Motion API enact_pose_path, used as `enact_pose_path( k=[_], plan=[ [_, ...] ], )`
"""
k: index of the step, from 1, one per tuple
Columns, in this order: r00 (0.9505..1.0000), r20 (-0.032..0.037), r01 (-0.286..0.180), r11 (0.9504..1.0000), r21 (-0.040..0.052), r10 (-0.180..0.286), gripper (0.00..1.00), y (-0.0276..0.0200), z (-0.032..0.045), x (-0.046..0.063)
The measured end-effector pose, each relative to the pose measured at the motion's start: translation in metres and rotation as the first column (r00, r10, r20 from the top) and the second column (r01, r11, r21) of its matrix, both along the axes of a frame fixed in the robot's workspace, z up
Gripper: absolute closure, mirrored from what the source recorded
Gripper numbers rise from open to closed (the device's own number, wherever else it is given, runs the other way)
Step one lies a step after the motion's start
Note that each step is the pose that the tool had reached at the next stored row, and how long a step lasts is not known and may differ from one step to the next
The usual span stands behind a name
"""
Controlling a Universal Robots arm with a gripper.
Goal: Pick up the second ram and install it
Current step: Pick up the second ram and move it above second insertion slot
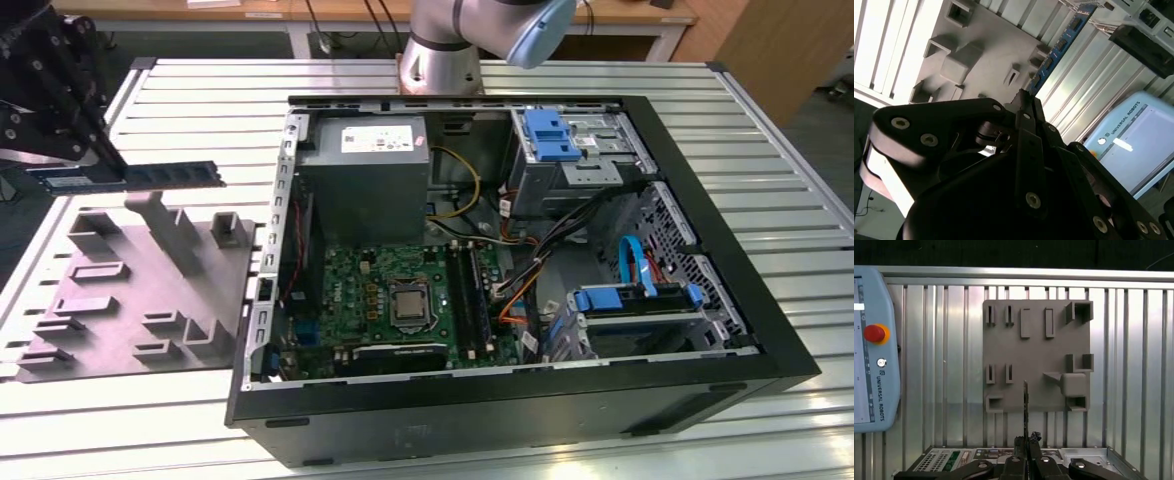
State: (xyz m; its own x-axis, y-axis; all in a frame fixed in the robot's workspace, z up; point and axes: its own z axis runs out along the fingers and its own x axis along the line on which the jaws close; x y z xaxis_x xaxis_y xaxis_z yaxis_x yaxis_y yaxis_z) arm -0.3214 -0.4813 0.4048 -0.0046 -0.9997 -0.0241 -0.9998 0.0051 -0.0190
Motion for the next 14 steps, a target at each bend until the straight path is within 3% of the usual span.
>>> enact_pose_path(
  k=[14],
  plan=[
    [1.0,-0.0001,0.0,1.0,0.009,0.0,0.86,0.0,-0.0001,0.029]
  ],
)
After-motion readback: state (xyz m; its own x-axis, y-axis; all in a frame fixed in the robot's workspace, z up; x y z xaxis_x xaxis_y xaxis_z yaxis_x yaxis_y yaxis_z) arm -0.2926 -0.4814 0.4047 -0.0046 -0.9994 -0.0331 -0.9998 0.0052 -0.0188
